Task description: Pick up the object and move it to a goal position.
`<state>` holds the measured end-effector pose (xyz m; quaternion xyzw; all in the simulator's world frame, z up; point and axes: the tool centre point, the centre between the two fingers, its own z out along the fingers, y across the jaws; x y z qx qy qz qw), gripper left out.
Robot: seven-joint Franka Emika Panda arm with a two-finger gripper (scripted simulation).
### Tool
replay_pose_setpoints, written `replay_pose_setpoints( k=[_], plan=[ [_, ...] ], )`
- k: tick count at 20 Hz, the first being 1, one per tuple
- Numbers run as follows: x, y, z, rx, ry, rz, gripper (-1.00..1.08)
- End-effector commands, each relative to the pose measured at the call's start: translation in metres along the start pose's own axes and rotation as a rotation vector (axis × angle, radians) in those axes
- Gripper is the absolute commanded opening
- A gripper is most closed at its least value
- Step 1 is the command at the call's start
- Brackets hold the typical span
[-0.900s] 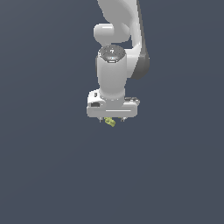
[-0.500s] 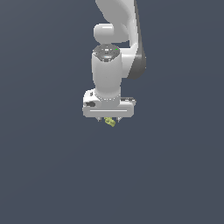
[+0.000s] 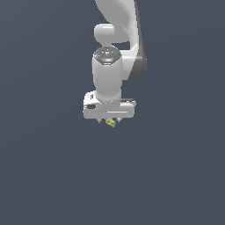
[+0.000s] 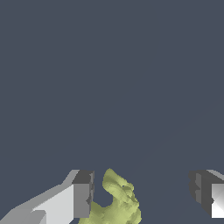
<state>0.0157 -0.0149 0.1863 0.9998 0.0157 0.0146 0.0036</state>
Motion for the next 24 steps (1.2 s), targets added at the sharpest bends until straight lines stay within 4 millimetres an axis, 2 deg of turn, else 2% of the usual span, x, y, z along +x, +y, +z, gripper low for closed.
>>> replay_pose_setpoints(
  k=[1,11,24],
  plan=[
    [-0.001,-0.002,0.004,-0.002,-0.021,-0.029,0.68],
    [-0.01,-0.012,0.035,-0.006,-0.184,-0.257,0.68],
    [-0.035,-0.024,0.082,0.055,-0.5,-0.663,0.68]
  ],
)
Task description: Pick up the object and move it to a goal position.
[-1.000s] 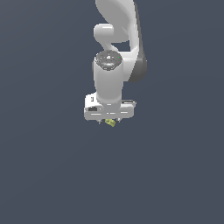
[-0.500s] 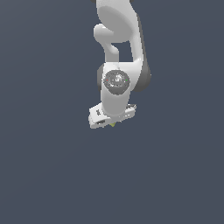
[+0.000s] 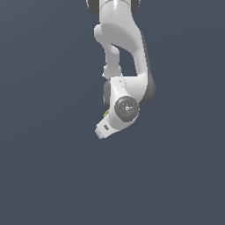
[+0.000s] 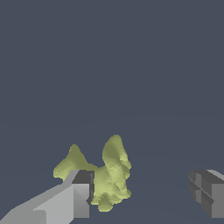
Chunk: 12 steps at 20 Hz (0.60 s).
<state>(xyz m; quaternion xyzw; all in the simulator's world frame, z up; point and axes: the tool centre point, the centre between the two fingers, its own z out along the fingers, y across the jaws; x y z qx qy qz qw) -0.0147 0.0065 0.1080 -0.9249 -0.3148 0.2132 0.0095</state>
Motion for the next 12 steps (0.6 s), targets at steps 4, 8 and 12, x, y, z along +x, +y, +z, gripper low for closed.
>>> replay_pose_setpoints(
  k=[4,8,12],
  plan=[
    [-0.002,-0.006,0.02,0.049,-0.123,-0.17,0.68],
    [-0.004,-0.01,0.032,0.091,-0.201,-0.279,0.68],
    [-0.007,-0.012,0.041,0.129,-0.259,-0.362,0.68]
  ],
)
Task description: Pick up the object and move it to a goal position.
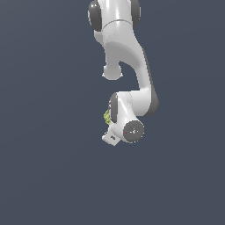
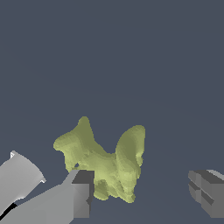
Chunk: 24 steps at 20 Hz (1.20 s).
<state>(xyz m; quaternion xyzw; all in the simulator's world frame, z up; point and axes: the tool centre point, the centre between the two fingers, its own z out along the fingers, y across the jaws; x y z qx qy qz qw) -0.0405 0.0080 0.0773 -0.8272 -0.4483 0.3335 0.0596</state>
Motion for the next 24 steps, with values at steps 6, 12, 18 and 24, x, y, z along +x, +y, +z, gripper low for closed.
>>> replay_pose_setpoints(
  k=[6,12,18,24],
  plan=[
    [0.0,-0.003,0.012,0.055,-0.073,-0.111,0.68],
    [-0.001,-0.004,0.015,0.069,-0.09,-0.137,0.68],
    [-0.001,-0.004,0.019,0.067,-0.087,-0.133,0.68],
    [-0.003,-0.006,0.034,0.068,-0.088,-0.136,0.68]
  ],
)
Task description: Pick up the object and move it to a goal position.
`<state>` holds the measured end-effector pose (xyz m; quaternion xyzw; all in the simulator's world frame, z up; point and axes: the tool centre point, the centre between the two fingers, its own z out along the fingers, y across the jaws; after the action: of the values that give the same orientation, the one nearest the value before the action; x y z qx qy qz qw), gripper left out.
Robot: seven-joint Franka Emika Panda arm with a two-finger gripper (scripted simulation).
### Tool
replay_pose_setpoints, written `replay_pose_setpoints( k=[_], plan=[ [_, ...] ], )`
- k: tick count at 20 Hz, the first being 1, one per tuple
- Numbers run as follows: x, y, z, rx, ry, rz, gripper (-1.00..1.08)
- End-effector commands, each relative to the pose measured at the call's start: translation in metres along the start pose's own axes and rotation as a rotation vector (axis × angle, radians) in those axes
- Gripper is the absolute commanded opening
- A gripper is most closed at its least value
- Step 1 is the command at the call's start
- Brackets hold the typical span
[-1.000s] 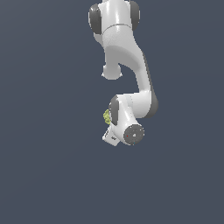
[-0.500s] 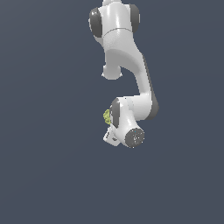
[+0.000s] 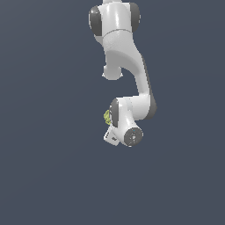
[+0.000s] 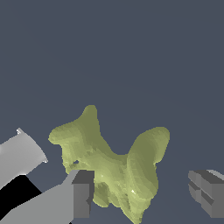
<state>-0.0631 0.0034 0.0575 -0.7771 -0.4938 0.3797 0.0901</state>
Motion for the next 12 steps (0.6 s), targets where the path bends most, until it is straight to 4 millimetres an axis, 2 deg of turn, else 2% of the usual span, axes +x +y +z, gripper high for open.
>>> replay_pose_setpoints(
  k=[1,7,8,12],
  plan=[
    [0.0,-0.0002,0.007,0.001,-0.001,-0.001,0.68],
    [-0.0001,0.0004,0.0146,0.001,-0.001,-0.002,0.68],
    [-0.0001,0.0004,0.0146,0.001,-0.001,-0.002,-1.0],
    [-0.0001,0.0004,0.0146,0.001,-0.001,-0.002,-1.0]
  ],
)
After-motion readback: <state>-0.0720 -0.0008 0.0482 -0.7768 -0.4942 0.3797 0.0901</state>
